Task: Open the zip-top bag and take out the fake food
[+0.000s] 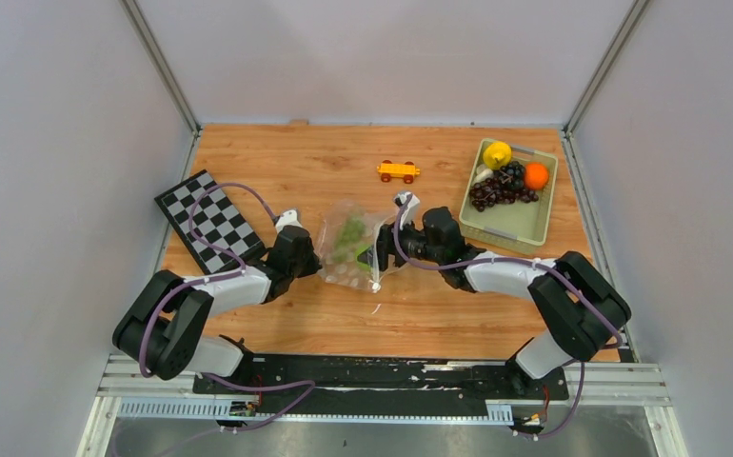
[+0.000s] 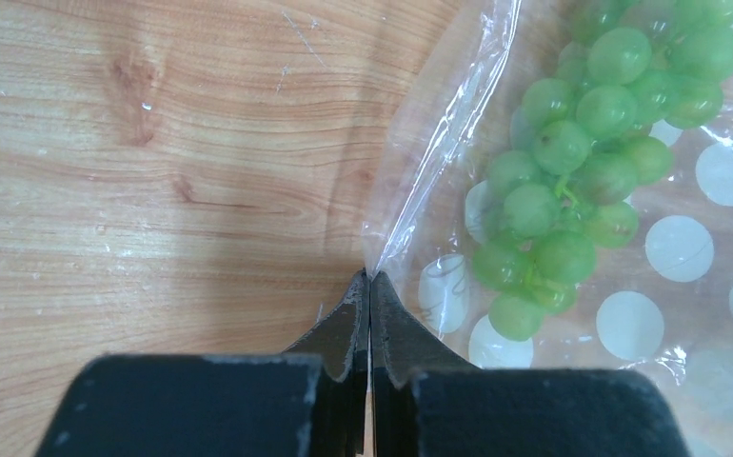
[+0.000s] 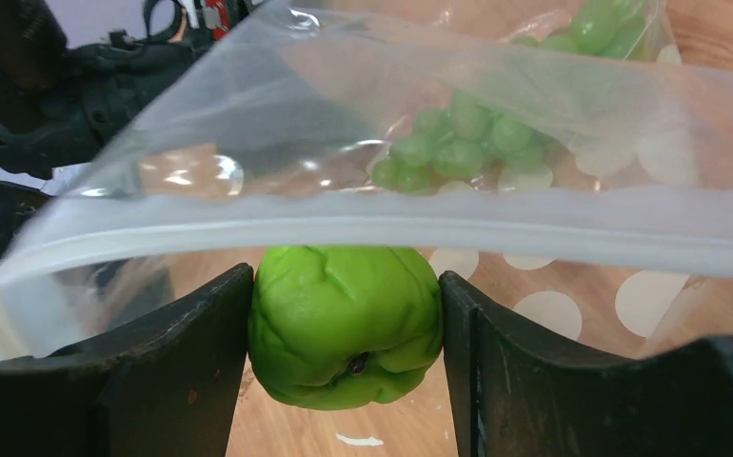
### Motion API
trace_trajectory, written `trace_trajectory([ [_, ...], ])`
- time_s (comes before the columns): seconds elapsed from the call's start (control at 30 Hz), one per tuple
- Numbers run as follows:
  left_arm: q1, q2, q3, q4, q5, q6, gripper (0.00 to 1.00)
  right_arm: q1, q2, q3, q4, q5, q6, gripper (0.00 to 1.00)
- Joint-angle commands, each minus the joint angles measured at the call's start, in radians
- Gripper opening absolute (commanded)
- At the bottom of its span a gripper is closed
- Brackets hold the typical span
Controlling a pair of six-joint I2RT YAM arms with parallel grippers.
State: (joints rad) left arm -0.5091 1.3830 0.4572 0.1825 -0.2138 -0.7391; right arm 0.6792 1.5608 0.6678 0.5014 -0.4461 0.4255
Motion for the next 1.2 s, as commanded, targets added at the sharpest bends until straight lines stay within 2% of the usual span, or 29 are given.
trace_trajectory([
  [0.0, 0.005, 0.036, -0.048, -0.12, -0.056, 0.017, 0.0, -0.006, -0.069, 0.016, -0.014, 0.005, 0.03, 0.52],
  [0.2, 0.006, 0.042, -0.046, -0.099, -0.066, 0.016, 0.0, -0.014, -0.137, 0.014, -0.07, -0.049, 0.027, 0.52],
  [0.37, 0.006, 0.053, -0.025, -0.088, -0.086, 0.029, 0.0, -0.042, -0.202, 0.041, -0.216, -0.106, -0.034, 0.52],
  [0.7, 0.009, 0.076, 0.03, -0.035, -0.167, 0.08, 0.0, -0.132, -0.43, 0.091, -0.528, -0.065, -0.125, 0.53],
  [0.83, 0.009, 0.081, 0.013, 0.05, -0.172, 0.093, 0.0, -0.15, -0.514, 0.2, -0.741, 0.123, -0.214, 0.54],
  [0.93, 0.01, 0.067, -0.02, 0.14, -0.164, 0.105, 0.01, -0.195, -0.576, 0.254, -0.826, 0.308, -0.241, 0.56],
  [1.03, 0.009, 0.039, -0.058, 0.211, -0.144, 0.116, 0.07, -0.24, -0.609, 0.264, -0.818, 0.532, -0.265, 0.57],
  [1.17, 0.009, -0.01, -0.101, 0.256, -0.142, 0.124, 0.2, -0.334, -0.586, 0.258, -0.754, 0.725, -0.264, 0.57],
])
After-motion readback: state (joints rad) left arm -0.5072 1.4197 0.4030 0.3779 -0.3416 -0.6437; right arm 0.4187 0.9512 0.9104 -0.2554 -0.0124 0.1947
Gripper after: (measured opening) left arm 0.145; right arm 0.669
